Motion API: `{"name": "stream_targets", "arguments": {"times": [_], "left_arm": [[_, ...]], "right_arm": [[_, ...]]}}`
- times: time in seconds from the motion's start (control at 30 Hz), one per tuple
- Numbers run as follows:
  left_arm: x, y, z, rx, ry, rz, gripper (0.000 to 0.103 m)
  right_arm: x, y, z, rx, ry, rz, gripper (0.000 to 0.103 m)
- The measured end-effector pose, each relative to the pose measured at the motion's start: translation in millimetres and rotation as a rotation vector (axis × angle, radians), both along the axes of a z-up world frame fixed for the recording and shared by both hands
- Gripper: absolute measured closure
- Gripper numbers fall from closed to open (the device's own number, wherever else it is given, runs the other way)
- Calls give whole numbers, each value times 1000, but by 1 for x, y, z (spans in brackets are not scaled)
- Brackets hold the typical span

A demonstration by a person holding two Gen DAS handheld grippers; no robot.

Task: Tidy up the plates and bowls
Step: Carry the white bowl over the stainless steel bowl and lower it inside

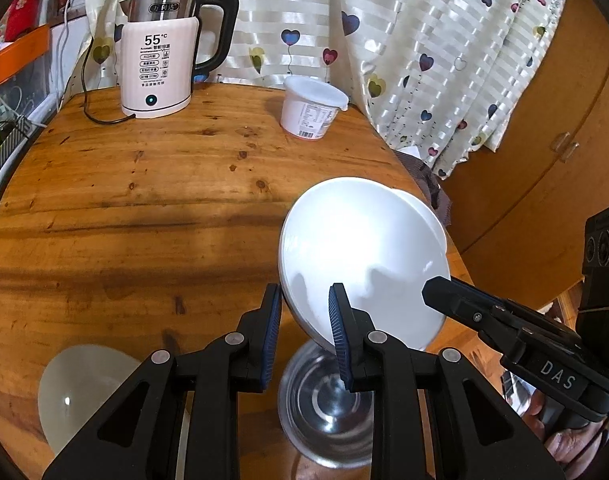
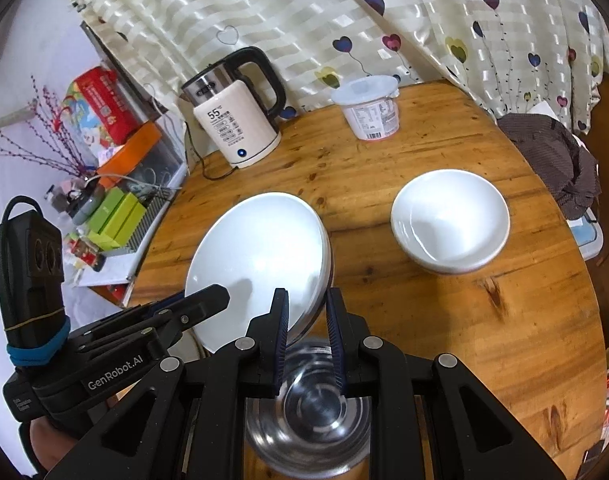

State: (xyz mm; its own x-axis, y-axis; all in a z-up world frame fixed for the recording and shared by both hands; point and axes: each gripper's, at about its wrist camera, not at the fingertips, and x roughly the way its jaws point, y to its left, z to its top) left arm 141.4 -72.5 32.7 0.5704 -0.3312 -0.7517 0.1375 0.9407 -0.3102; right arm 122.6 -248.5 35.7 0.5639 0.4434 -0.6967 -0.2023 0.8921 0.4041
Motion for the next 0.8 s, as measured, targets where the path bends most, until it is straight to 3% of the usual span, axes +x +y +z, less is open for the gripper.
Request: {"name": "stream_targets", "arguments": {"times": [0.43, 0.8], "left_arm": [[-38, -5, -10, 8, 23, -12, 78], [-46, -10, -22, 9, 55, -25, 78]], "right_arm": [[-39, -2, -8, -2, 12, 0, 84], [-52, -7, -20, 1, 50, -6, 84]]}}
